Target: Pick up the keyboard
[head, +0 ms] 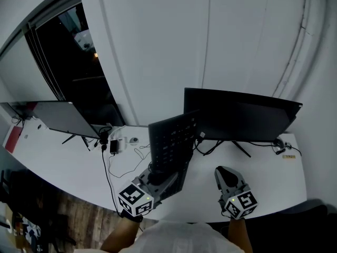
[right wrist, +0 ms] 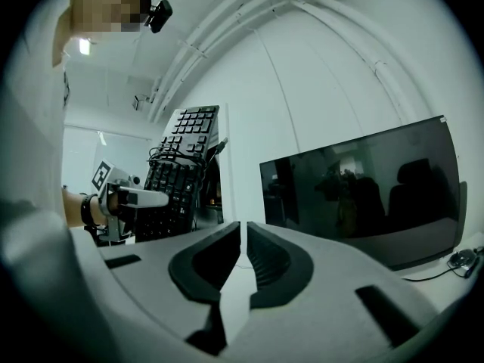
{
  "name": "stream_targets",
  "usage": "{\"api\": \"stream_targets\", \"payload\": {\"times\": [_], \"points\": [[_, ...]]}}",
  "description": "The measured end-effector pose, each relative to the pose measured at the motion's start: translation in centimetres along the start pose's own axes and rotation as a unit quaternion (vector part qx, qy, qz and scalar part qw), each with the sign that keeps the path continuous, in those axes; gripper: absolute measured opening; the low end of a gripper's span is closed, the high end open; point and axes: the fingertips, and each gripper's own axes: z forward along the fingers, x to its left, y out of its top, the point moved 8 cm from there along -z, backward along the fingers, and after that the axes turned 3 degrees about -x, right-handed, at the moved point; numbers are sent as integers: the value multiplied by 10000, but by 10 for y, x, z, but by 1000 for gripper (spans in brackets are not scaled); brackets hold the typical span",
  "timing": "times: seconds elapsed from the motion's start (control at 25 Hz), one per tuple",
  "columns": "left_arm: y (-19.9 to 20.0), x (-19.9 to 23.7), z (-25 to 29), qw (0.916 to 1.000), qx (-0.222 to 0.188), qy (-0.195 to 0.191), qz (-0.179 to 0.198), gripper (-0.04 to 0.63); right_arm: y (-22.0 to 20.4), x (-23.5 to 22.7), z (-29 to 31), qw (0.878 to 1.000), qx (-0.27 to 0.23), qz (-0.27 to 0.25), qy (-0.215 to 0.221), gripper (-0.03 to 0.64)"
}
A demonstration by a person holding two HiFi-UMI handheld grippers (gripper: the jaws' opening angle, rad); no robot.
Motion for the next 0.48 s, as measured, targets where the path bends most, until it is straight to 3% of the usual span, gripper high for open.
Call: {"api": "stream_targets", "payload": {"times": [0.2,0.48], "points": [[12,-3,-8,9994,-239,81,237,61,10,2,-2,9998,-168,-44,9,5],[18,-2,-18,9988,-392,174,219,61,8,7,-1,9997,-67,-241,-65,2]]}}
